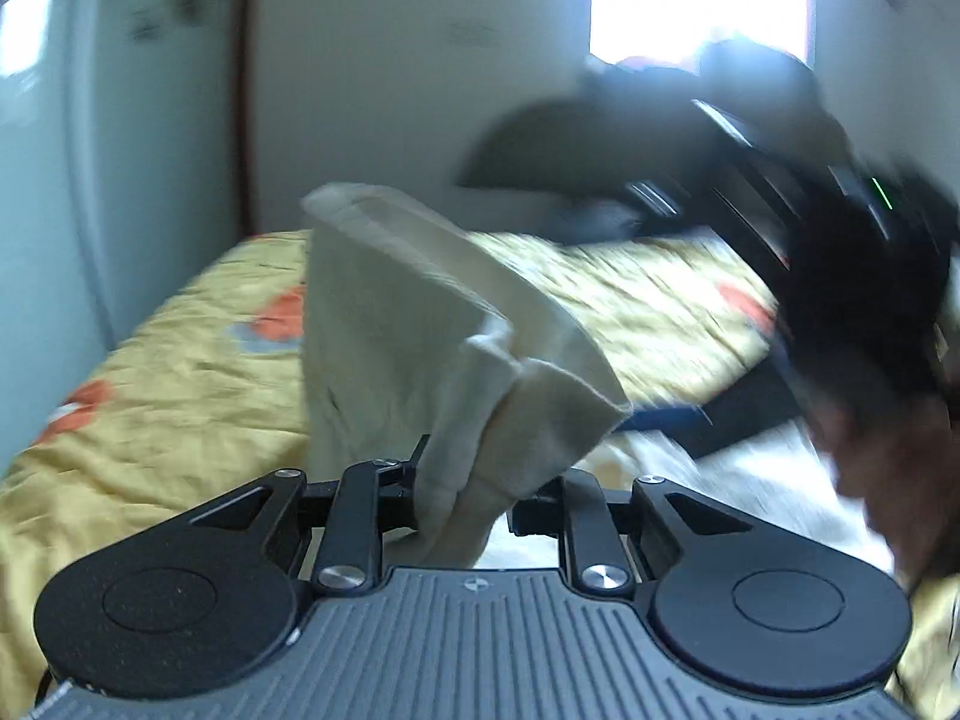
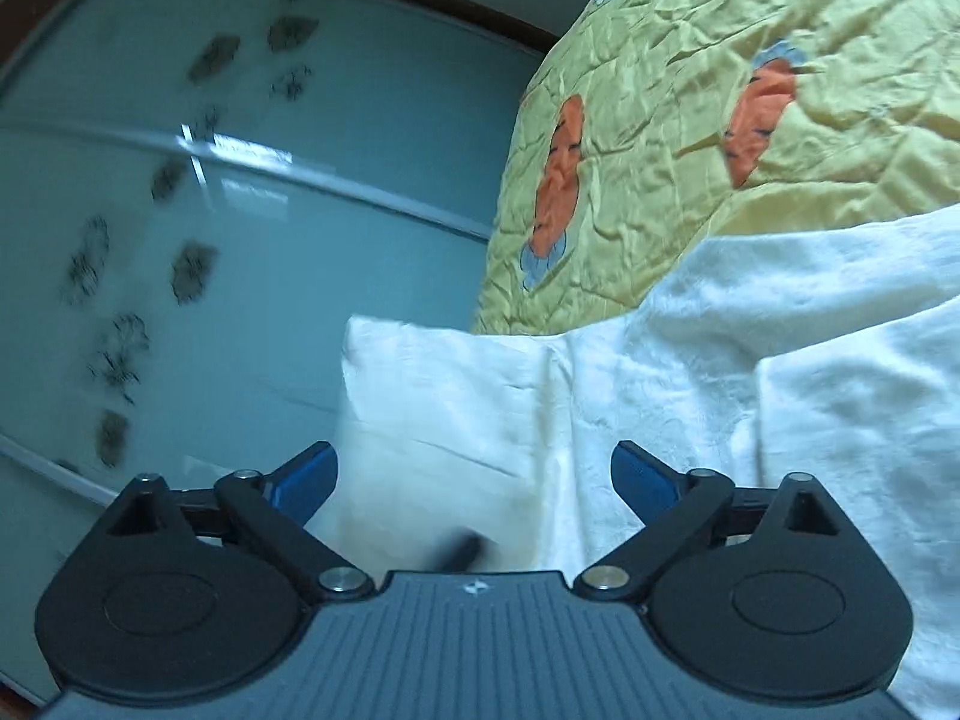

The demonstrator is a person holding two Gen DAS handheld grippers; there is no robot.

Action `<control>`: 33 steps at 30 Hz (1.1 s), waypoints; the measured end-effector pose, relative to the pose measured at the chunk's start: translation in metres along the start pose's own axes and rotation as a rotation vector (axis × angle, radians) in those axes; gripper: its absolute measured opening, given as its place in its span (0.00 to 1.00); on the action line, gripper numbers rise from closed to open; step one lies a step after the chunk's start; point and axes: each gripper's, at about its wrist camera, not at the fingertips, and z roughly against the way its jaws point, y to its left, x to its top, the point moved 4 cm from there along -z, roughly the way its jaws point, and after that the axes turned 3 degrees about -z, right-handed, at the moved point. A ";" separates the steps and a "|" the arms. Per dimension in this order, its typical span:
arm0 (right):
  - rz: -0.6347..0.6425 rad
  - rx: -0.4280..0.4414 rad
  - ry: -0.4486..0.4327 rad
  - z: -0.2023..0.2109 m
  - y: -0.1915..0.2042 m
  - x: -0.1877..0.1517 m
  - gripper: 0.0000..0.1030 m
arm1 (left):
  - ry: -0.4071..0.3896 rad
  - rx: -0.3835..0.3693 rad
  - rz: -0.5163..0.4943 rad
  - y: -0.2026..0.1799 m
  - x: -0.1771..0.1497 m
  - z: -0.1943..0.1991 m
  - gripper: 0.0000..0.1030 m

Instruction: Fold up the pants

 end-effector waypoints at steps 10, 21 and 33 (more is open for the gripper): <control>0.073 -0.190 0.089 -0.021 -0.026 -0.010 0.80 | 0.051 -0.036 -0.107 -0.043 -0.021 -0.022 0.20; 0.183 -0.134 0.045 0.004 -0.005 -0.010 0.13 | -0.033 -0.127 0.065 -0.009 -0.021 0.061 0.80; 0.334 -0.353 0.001 0.170 -0.001 0.034 0.14 | -0.040 -0.199 0.198 -0.010 0.009 0.066 0.86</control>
